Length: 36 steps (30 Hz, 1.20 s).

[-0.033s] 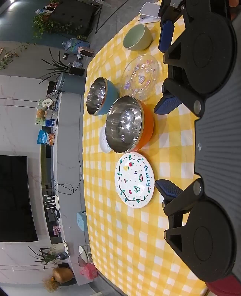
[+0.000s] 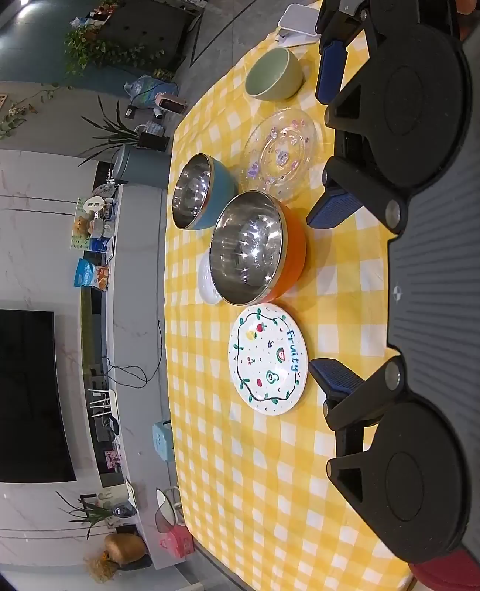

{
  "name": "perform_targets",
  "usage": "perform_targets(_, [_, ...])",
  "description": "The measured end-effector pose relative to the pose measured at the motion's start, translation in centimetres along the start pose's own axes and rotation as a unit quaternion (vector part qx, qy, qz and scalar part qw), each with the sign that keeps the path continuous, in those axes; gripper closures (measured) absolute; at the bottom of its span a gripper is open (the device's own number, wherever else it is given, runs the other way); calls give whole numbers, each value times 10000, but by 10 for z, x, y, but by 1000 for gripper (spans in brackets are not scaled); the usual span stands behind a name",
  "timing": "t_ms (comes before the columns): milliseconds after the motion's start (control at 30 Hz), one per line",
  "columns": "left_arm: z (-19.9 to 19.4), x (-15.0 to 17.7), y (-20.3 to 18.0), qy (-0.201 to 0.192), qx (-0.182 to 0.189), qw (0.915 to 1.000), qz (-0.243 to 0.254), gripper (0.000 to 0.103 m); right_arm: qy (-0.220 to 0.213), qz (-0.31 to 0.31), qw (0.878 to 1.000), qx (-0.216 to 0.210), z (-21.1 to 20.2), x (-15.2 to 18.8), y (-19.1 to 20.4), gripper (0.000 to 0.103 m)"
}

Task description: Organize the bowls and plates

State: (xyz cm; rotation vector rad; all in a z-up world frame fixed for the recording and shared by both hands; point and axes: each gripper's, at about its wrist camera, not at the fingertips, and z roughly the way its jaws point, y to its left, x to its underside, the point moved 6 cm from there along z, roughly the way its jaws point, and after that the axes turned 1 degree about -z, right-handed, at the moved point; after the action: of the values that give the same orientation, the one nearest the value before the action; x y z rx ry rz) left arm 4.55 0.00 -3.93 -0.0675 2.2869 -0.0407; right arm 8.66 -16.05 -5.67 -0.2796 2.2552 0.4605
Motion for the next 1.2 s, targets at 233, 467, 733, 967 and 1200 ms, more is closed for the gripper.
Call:
perform_targets(233, [5,-1,5,106,-68,9999,17,9,30,28,10000,39,2,1,-1,3])
perform_targets(467, [2,2,5,125,-156,9998,-25,9,60,66,9999,92,3,3,-1,3])
perform_targets(733, [7,4,6,283,-161,9994,-85,9,145,151,9997,96,8,4,-4,3])
perform_targets(967, [7,5,6,301,-203,9993,-59,9,181,168,9996,102,10,6,-4,3])
perform_targets(1200, [9,5,7,336,-210,9992,-74,9,204,183,9996,104,11,7,-4,3])
